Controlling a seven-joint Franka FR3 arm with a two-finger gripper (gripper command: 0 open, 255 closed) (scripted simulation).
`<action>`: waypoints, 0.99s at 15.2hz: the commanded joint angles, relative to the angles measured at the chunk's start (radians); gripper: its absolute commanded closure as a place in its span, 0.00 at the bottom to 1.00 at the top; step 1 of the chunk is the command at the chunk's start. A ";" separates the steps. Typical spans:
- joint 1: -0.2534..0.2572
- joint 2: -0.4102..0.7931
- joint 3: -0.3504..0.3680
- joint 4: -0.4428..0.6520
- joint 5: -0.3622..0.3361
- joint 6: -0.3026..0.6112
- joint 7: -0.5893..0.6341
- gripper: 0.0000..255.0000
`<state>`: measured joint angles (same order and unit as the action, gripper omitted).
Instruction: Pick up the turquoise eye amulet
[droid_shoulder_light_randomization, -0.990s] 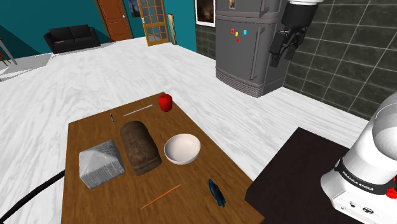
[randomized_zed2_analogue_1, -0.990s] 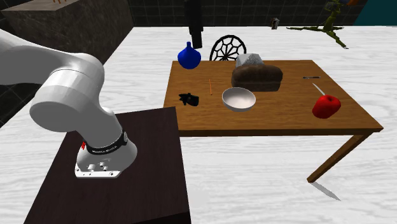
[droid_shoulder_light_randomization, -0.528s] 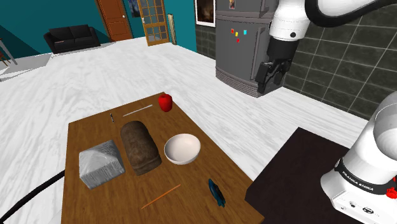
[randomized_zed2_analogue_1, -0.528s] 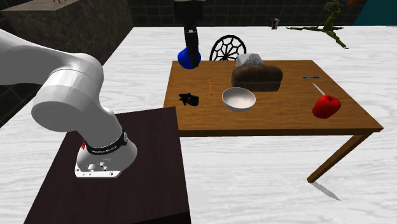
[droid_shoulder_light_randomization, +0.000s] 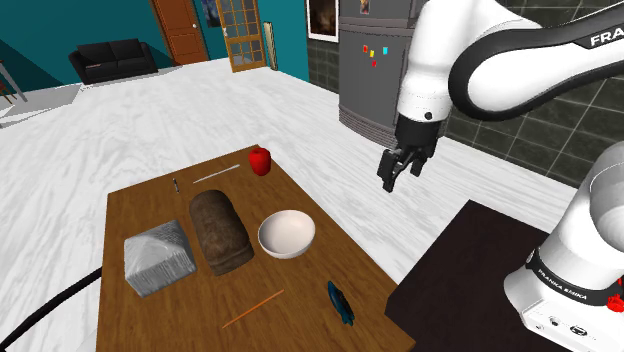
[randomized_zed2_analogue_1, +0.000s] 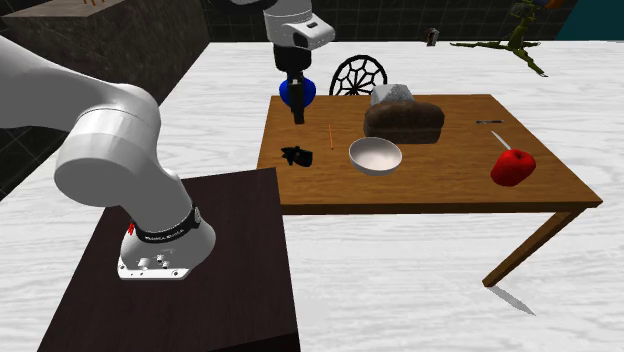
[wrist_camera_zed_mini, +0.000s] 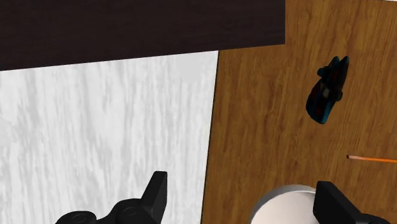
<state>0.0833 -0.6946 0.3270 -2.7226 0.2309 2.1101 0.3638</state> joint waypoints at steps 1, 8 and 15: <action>0.012 0.054 0.043 -0.017 0.025 0.071 0.040 0.00; 0.020 0.294 0.198 -0.028 0.065 0.320 0.188 0.00; -0.059 0.625 0.368 0.033 -0.117 0.567 0.461 0.00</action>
<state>0.0379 -0.1185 0.6734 -2.7028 0.1611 2.6464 0.7695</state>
